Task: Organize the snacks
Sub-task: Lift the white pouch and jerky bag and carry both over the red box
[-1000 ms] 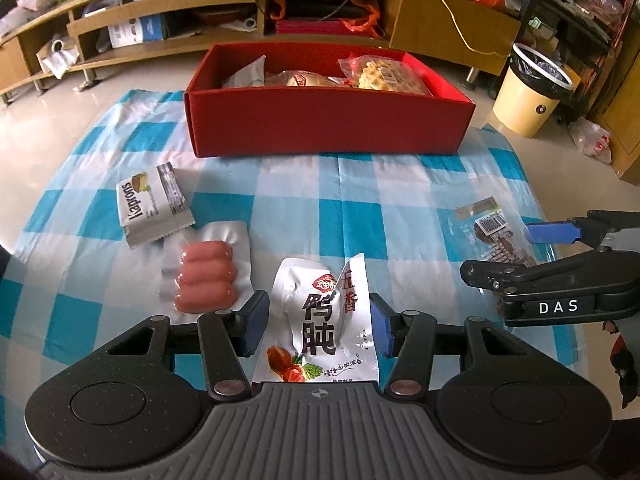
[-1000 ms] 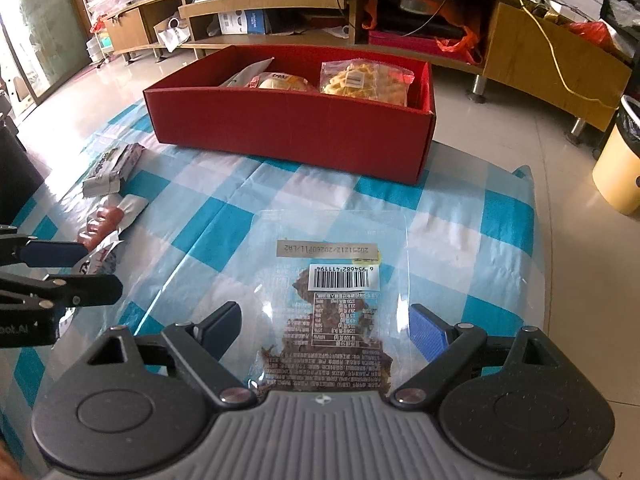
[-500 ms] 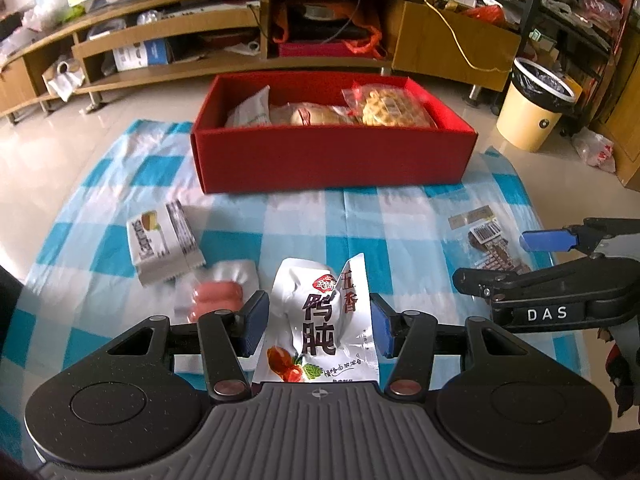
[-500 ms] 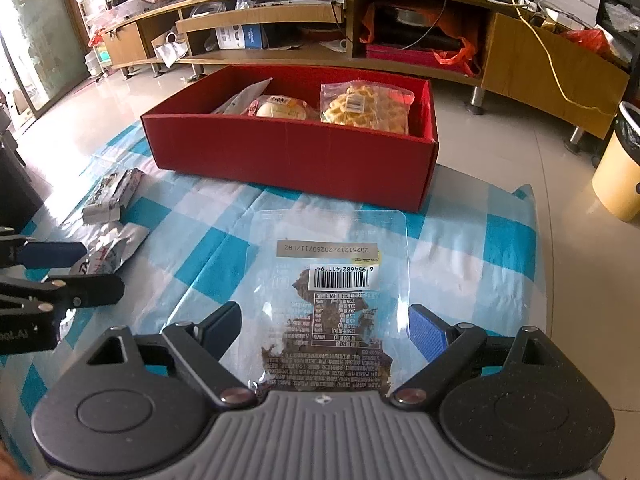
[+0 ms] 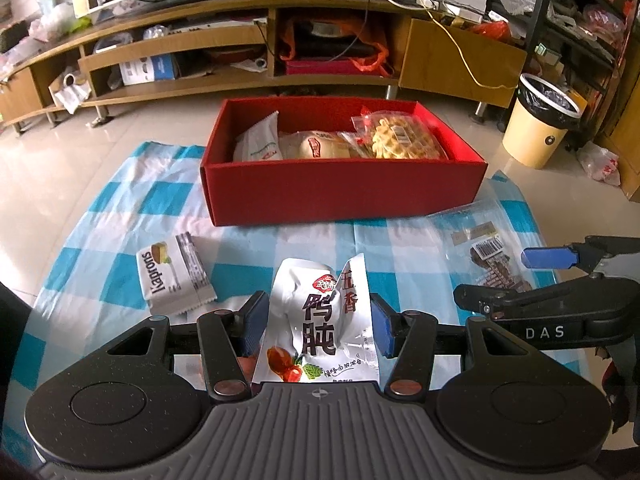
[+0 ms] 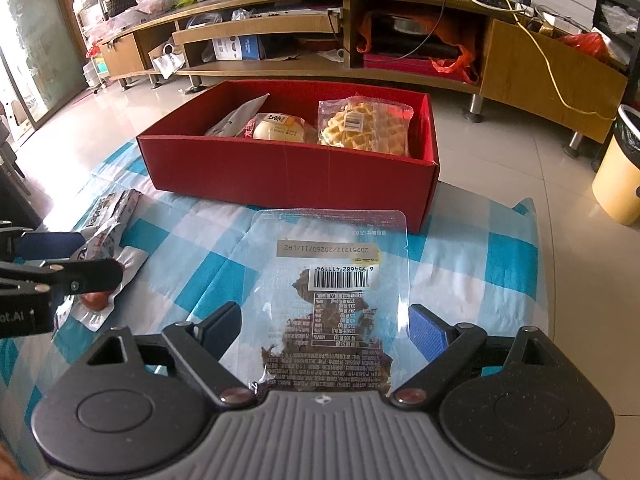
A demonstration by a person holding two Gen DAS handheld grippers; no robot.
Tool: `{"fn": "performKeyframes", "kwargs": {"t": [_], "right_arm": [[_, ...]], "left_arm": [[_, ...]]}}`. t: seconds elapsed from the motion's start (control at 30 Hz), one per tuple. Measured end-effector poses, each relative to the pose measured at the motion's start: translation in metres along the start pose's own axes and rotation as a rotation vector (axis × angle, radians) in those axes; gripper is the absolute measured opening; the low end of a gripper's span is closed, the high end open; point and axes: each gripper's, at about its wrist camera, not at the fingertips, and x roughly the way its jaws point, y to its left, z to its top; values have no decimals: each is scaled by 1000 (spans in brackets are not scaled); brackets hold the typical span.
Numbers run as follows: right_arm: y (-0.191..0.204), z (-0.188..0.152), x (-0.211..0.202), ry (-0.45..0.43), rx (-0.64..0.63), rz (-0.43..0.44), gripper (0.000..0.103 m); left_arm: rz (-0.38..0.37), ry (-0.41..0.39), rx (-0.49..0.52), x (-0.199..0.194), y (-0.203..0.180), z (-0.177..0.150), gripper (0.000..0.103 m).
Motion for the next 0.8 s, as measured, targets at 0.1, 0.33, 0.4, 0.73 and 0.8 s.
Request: {"fn": "performKeyframes", "kwargs": {"t": [0.1,0.33,0.4,0.73,0.8], "right_arm": [[0,2,0,-2,1,0,88],[-1,7,0,-18,6,0,88],[-2,9,-1,-22,11,0,88],[-1,18,-4,-68,28,6,88],[-2,19,-4,-70,31,8,88]], "left_arm": [[1,-6,-1,0,0,3,61],[4,-14,2,1,0,9,61],[5,-16,4,2,0,10,61],[8,-24,3,5,2,19,61],[9,-25,0,6,3,21,61]]}}
